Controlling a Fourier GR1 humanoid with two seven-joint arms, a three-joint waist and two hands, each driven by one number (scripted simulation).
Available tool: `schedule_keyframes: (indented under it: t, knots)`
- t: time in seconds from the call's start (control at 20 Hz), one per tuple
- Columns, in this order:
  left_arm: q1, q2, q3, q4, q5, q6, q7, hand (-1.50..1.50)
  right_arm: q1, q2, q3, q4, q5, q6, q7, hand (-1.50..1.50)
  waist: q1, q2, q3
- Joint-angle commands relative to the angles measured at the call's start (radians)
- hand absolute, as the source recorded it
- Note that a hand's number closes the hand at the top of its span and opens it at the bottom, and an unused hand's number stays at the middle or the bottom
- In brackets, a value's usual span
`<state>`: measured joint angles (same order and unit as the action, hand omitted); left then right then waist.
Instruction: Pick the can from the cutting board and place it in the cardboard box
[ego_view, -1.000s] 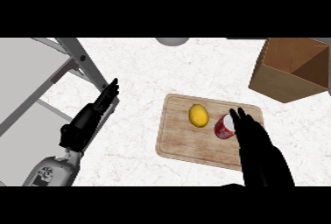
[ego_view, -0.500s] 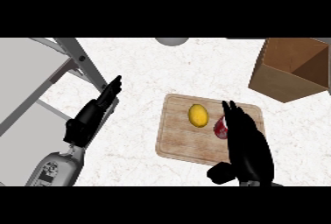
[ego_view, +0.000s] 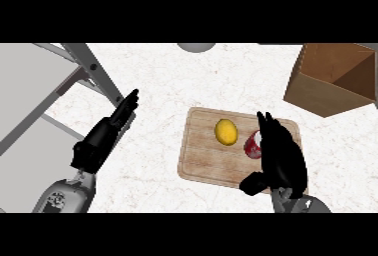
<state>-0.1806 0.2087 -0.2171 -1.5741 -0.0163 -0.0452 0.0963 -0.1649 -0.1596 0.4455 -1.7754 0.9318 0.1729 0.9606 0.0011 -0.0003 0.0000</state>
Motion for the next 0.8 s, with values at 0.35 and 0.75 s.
schedule_keyframes:
  t: [0.35,0.75]
  knots:
    - [0.047,-0.046,0.047,0.017,-0.037,-0.070,-0.058,0.00,-0.019,0.081,-0.053,0.119,0.074,0.018,-0.060,-1.50,0.002,0.000,0.000]
    - [0.019,-0.073,0.082,0.000,-0.076,-0.089,-0.021,0.00,0.033,0.105,-0.076,0.126,0.082,0.068,-0.080,-1.50,-0.001,0.000,0.000]
